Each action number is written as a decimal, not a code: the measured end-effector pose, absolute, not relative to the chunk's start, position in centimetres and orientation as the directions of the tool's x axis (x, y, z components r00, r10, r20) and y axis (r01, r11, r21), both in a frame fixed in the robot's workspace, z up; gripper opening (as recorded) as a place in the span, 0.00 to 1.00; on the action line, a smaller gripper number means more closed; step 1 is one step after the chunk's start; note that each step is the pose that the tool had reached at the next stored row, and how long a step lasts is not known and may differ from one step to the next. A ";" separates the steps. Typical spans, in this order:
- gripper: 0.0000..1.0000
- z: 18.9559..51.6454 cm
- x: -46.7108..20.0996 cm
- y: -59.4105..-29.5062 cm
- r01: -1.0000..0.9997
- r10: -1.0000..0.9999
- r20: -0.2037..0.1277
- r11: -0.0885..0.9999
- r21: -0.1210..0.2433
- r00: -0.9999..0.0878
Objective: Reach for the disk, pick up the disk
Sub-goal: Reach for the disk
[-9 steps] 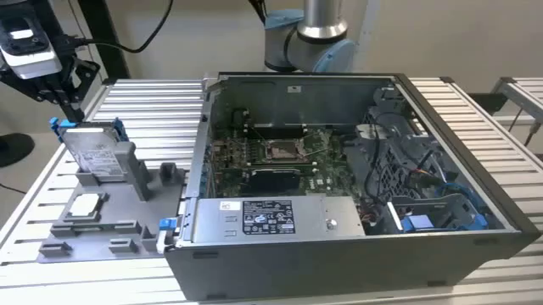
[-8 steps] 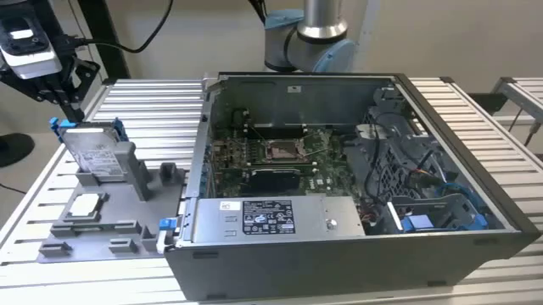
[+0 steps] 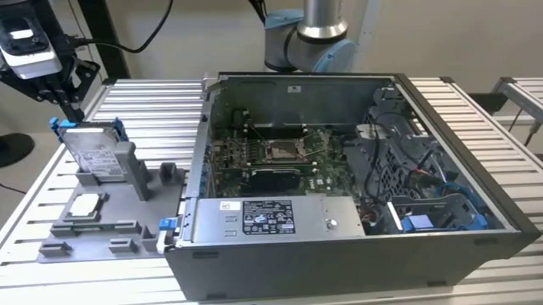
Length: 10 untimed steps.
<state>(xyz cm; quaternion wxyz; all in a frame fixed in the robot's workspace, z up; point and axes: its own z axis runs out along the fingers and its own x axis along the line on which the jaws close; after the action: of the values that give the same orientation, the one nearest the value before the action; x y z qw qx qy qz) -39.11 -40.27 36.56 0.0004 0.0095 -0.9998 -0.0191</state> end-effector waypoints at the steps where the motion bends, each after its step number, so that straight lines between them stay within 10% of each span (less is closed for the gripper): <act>1: 0.00 36.6 -39.1 -40.3 -0.019 -0.019 0.001 0.999 0.038 -1.000; 10: 0.00 36.4 -39.2 -39.1 -0.019 -0.019 0.001 0.999 0.038 -1.000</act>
<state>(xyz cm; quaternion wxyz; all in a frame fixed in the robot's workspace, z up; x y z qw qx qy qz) -39.19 -39.06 36.43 0.0004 0.0095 -0.9998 -0.0191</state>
